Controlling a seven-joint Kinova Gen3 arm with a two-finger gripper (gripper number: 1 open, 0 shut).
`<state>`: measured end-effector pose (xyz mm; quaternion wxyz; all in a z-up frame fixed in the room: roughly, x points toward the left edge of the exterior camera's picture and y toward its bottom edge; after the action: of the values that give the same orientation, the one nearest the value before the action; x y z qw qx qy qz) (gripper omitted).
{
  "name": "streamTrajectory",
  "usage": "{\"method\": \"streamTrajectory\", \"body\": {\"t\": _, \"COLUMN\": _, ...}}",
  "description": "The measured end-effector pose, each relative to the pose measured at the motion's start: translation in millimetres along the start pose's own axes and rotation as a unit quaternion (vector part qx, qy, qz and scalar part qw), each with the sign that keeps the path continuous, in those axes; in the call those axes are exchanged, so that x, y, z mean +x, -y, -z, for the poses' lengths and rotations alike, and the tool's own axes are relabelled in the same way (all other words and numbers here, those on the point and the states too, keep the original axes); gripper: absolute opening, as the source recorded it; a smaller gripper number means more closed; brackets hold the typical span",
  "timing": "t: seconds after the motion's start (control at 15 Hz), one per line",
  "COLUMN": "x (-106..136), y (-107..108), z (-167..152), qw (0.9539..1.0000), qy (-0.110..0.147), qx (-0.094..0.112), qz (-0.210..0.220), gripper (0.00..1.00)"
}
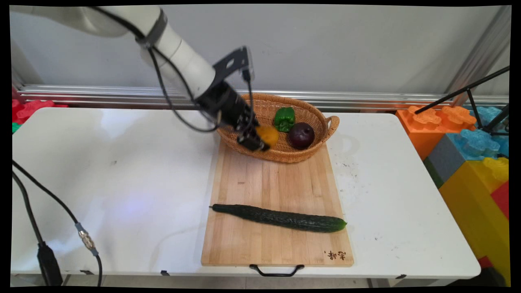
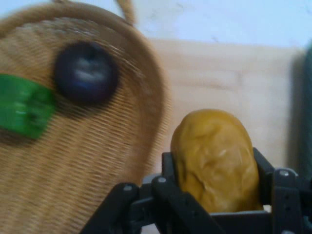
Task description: Place the picked object in the vegetable basket
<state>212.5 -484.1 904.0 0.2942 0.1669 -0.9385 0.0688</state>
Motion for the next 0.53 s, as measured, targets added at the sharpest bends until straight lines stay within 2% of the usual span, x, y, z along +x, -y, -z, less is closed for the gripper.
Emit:
{"method": "streamTrajectory", "body": {"t": 0.33, "x": 12, "y": 28, "z": 13, "qw": 0.9971, "qy": -0.015, "qx": 0.055, "qz": 0.051, "gripper": 0.0}}
{"method": "streamTrajectory", "body": {"t": 0.53, "x": 8, "y": 59, "z": 8, "qw": 0.991, "qy": -0.013, "qx": 0.096, "qz": 0.092, "gripper": 0.0}}
